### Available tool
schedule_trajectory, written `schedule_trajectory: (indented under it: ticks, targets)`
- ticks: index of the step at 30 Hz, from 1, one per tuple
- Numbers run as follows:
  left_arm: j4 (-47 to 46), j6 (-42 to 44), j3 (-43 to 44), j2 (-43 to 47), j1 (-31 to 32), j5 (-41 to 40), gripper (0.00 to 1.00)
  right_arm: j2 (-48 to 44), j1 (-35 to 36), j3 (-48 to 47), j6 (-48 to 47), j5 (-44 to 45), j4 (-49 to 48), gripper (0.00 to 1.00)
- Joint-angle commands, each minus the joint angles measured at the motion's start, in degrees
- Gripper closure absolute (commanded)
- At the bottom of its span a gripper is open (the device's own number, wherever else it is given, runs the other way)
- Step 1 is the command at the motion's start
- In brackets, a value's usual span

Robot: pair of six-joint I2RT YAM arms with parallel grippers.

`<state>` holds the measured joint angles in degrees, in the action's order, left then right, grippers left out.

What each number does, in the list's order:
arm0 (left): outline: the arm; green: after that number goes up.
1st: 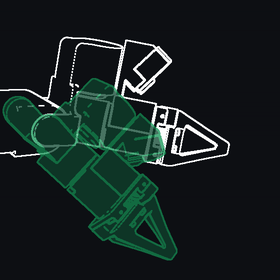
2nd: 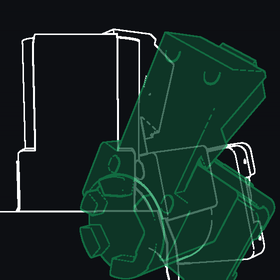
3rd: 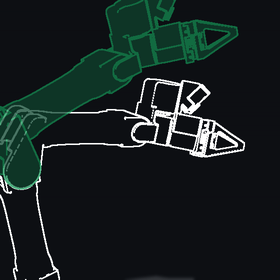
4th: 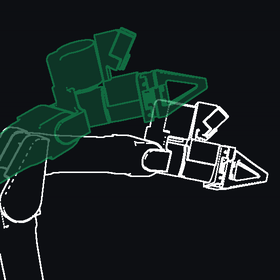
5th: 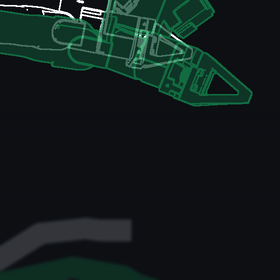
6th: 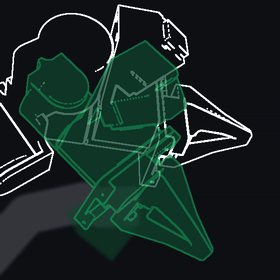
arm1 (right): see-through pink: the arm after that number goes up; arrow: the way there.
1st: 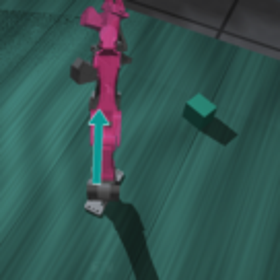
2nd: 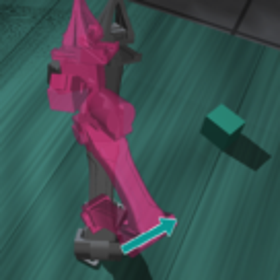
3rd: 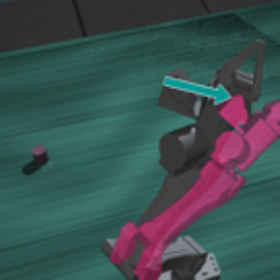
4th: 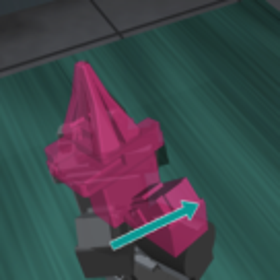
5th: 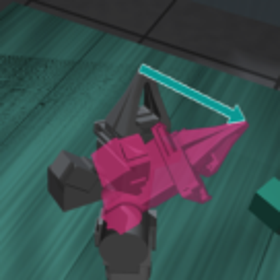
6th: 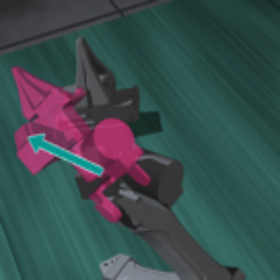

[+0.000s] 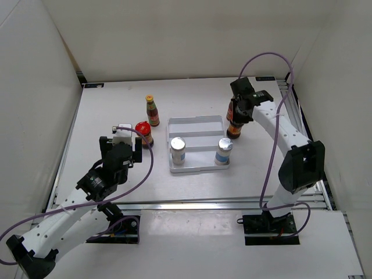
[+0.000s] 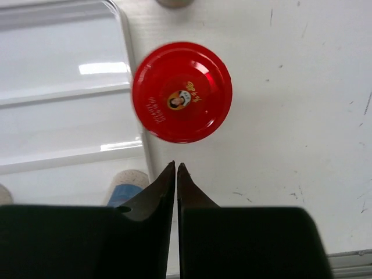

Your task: Organize the condiment bottles

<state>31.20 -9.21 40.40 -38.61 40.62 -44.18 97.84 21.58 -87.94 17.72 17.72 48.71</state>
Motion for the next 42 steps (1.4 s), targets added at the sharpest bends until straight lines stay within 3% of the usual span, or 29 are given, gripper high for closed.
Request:
schedule_trajectory:
  ticks: [1, 5, 6, 8, 9, 11, 30, 37, 38, 40, 41, 42]
  targets:
    - [-0.97, 0.25, -0.06, 0.38, -0.19, -1.26, 0.00, -4.94, 1.18, -7.23, -0.40, 4.43, 1.74, 0.93]
    - [-0.97, 0.25, -0.06, 0.38, -0.19, -1.26, 0.00, -4.94, 1.18, -7.16, -1.02, 5.14, 2.27, 0.93]
    - [-0.97, 0.25, -0.06, 0.38, -0.19, -1.26, 0.00, -4.94, 1.18, -7.16, -1.02, 5.14, 2.27, 0.85]
    - [-0.97, 0.25, -0.06, 0.38, -0.19, -1.26, 0.00, -4.94, 1.18, -5.67, -1.63, 3.91, 1.66, 0.50]
    - [-0.97, 0.25, -0.06, 0.90, -0.19, -1.26, 0.00, -4.94, 1.18, -4.36, -1.63, 3.91, 0.52, 0.18]
    - [-0.97, 0.25, -0.06, 0.91, -0.19, -1.26, 0.00, -5.47, 1.18, -3.73, -2.25, 3.91, -0.45, 0.01]
    - [-0.97, 0.25, -0.06, 1.43, -0.19, -0.21, 0.00, 7.89, -3.74, -3.55, -1.98, -3.04, -4.32, 0.01]
    - [-0.97, 0.25, -0.06, 0.38, -0.19, -0.20, 0.00, 8.94, -5.41, -2.50, -2.51, -6.72, -6.08, 0.22]
    - [-0.97, 0.25, -0.06, 0.38, -0.19, -0.20, 0.00, 8.94, -5.41, -2.50, -2.51, -7.42, -6.08, 0.34]
    - [-0.97, 0.25, -0.06, 0.38, -0.19, -0.20, 0.00, 8.94, -5.41, -2.50, -2.51, -7.43, -6.08, 0.47]
    - [-0.97, 0.25, -0.06, 0.38, -0.19, -0.20, 0.00, 8.94, -5.41, -2.50, -2.51, -7.43, -6.08, 0.63]
    - [-0.97, 0.25, -0.06, 0.38, -0.19, -0.20, 0.00, 7.38, -5.41, -2.50, -2.51, -7.43, -6.08, 0.69]
